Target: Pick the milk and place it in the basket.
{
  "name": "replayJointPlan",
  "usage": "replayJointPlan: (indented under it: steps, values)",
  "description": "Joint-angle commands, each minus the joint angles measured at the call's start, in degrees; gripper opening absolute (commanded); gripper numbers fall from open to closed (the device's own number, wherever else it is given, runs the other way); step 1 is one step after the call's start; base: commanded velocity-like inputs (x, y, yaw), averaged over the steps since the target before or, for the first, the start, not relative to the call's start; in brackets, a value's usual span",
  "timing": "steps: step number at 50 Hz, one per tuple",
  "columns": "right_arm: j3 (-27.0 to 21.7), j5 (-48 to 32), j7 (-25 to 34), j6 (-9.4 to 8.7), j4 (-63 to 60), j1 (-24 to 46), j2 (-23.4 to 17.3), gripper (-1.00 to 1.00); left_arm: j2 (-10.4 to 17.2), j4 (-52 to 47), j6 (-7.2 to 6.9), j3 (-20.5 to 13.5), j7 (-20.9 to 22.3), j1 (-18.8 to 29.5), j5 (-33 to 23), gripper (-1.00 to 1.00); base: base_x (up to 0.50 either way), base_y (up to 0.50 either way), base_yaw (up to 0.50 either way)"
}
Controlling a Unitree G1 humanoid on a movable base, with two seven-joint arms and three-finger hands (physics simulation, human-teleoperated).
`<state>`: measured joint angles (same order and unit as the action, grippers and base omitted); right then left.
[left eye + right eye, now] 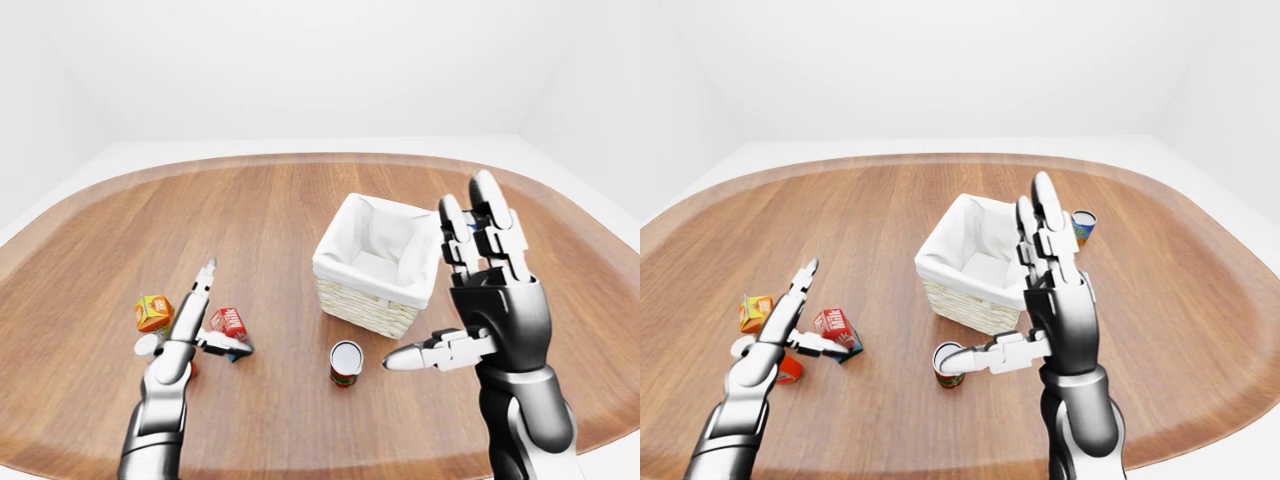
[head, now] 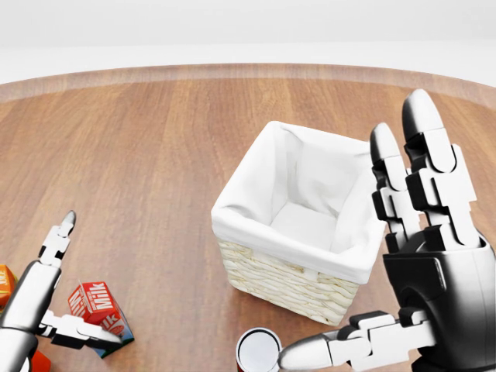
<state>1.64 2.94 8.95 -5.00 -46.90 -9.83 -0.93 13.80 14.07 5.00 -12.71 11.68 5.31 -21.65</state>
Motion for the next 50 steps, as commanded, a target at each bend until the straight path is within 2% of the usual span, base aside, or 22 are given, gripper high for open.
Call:
replayJointPlan:
  steps: [1,14,21,27,30,32,33,34,35,40,44,50]
  values:
    - [0.0,0.1,-0.1,0.0,0.0,0.1,0.0,1.0,1.2,6.9,0.0,0.4,-2.2,2.3,0.1,1.0,0.0,0.0,0.0]
    - [0.0,0.1,-0.2,0.0,0.2,-0.1,0.0,1.0,4.0,24.7,0.0,2.3,-6.9,9.2,1.4,1.0,0.0,0.0,0.0]
    - [-0.2,0.5,-0.3,0.0,-0.1,0.0,0.1,1.0,4.5,30.6,0.0,3.3,-8.2,11.8,2.1,1.0,0.0,0.0,0.0]
    - [-1.6,1.5,-0.2,0.0,-1.1,0.8,0.0,1.0,5.6,44.3,0.0,4.7,-11.0,18.3,2.9,1.0,0.0,0.0,0.0]
    - [-2.0,1.7,-0.2,0.0,-1.6,0.8,0.1,1.0,5.7,47.0,0.0,5.4,-11.2,19.4,3.4,1.0,0.0,0.0,0.0]
    - [-2.2,1.8,-0.2,0.0,-1.9,0.8,0.1,1.0,5.8,46.5,0.0,6.0,-9.6,19.2,3.6,1.0,0.0,0.0,0.0]
    - [-2.1,1.8,-0.2,0.0,-1.6,0.8,0.2,1.0,5.5,44.8,0.0,5.7,-7.1,18.5,5.0,0.86,0.0,0.0,0.0]
    - [-2.1,1.7,-0.3,0.0,-1.5,0.7,0.2,1.0,5.3,43.5,0.0,5.4,-5.6,18.2,6.0,-0.47,0.0,0.0,0.0]
    - [-1.9,1.7,-0.3,0.0,-2.1,0.6,0.2,1.0,5.1,42.2,0.0,5.3,-4.2,17.5,6.7,-1.0,0.0,0.0,0.0]
    - [-1.6,1.6,-0.4,0.0,-0.9,0.7,0.3,1.0,5.3,45.4,0.0,5.2,-5.1,18.8,7.0,-1.0,0.0,0.0,0.0]
    - [-1.3,1.6,-0.6,0.0,-1.6,0.6,0.2,1.0,5.0,42.1,0.0,5.3,-4.1,17.4,7.5,-1.0,0.0,0.0,0.0]
    - [-1.2,1.6,-0.6,0.0,-0.5,0.6,0.2,1.0,5.0,42.7,0.0,5.2,-4.2,17.7,7.4,-1.0,0.0,0.0,0.0]
